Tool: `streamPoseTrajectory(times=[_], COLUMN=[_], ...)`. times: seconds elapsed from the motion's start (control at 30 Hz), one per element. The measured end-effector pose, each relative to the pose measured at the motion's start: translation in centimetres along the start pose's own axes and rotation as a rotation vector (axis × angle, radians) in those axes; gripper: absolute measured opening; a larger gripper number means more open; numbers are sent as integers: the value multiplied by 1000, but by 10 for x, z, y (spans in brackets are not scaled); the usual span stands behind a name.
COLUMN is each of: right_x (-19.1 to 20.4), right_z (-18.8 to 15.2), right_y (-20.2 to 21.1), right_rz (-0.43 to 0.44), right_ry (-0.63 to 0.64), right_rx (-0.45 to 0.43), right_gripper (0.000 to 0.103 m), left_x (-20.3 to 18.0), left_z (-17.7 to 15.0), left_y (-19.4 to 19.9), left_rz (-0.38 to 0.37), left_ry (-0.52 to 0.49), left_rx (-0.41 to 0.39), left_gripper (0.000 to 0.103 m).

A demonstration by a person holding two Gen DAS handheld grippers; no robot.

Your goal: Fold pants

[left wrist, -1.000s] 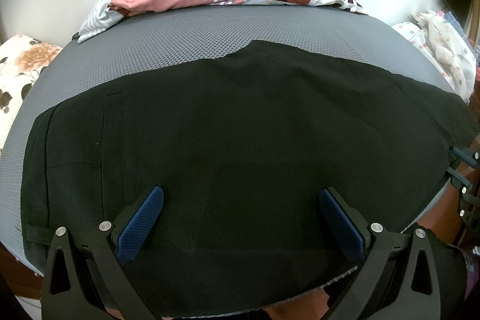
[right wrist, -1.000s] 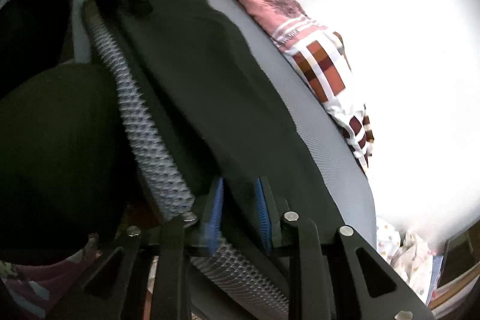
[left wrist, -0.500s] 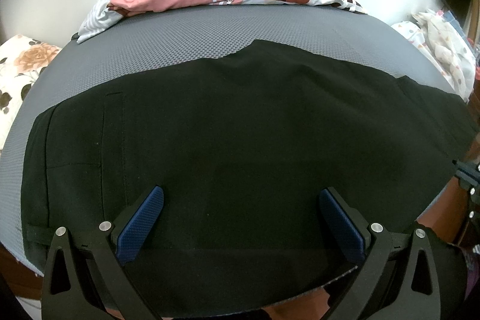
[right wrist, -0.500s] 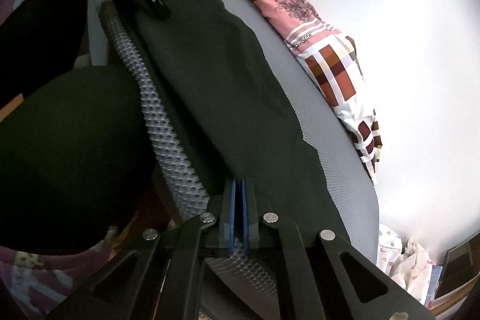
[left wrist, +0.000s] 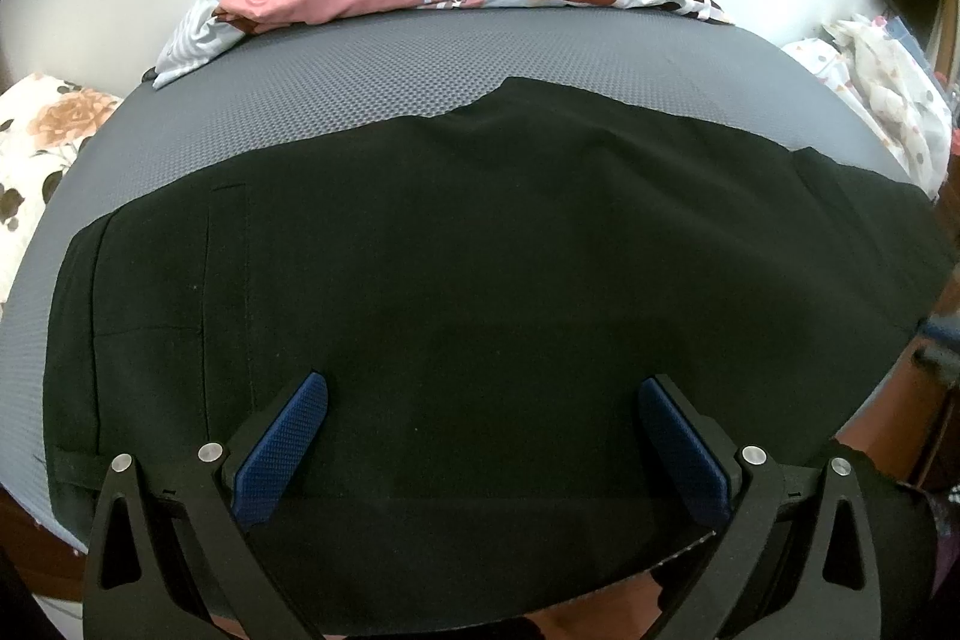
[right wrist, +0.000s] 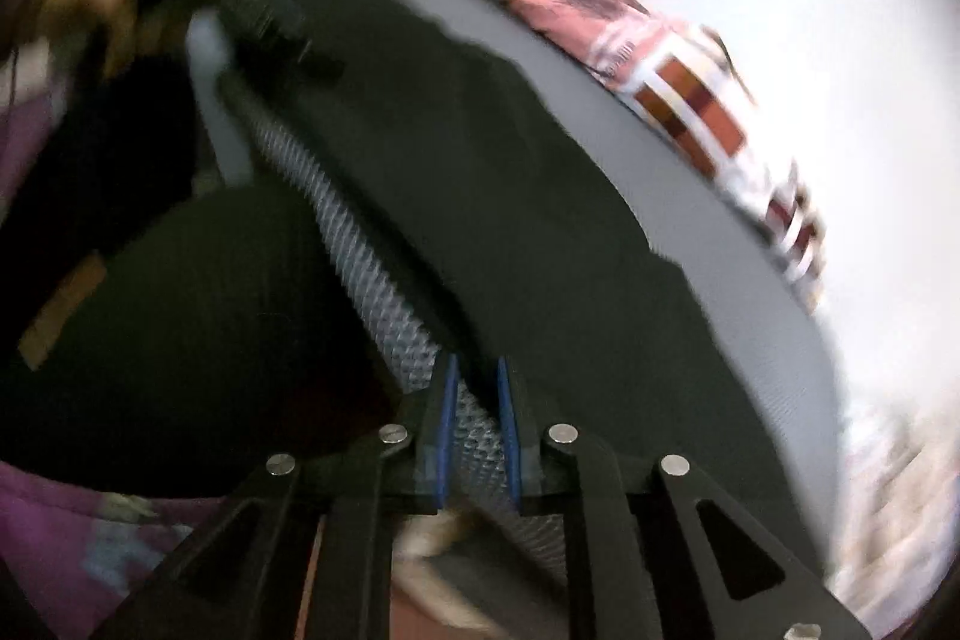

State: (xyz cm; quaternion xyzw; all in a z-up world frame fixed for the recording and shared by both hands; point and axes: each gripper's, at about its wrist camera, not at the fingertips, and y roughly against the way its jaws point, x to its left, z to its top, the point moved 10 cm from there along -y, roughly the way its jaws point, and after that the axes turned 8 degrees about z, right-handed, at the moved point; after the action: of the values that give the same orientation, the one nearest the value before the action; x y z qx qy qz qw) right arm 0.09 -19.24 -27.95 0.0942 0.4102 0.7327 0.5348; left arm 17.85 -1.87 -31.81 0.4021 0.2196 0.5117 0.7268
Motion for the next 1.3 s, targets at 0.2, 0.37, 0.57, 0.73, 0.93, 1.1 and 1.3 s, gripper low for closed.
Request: streamPoseTrajectory(times=[0.2, 0.37, 0.57, 0.73, 0.93, 1.1, 1.3], right_x=[-39, -68, -137, -204, -270, -306, -292], right_z=[11, -17, -75, -144, -218, -301, -339], right_y=[-5, -26, -2, 27, 72, 133, 121], right_rz=[15, -43, -104, -142, -194, -127, 188], right_ry=[-194, -252, -475, -727, -991, -1459, -1799], right_rx=[-51, 13, 22, -6, -66, -339, -551], right_gripper=[21, 26, 50, 53, 36, 39, 46], left_x=[1, 0, 1, 0, 1, 2, 3], left_z=[0, 0, 0, 0, 0, 0, 0], left_y=[0, 0, 0, 0, 0, 1, 1], left_rz=[-1, 0, 1, 0, 1, 0, -2], left_ry=[-3, -2, -4, -3, -5, -6, -10], left_rx=[0, 0, 0, 0, 1, 1, 2], left_gripper=[103, 103, 103, 103, 103, 103, 103])
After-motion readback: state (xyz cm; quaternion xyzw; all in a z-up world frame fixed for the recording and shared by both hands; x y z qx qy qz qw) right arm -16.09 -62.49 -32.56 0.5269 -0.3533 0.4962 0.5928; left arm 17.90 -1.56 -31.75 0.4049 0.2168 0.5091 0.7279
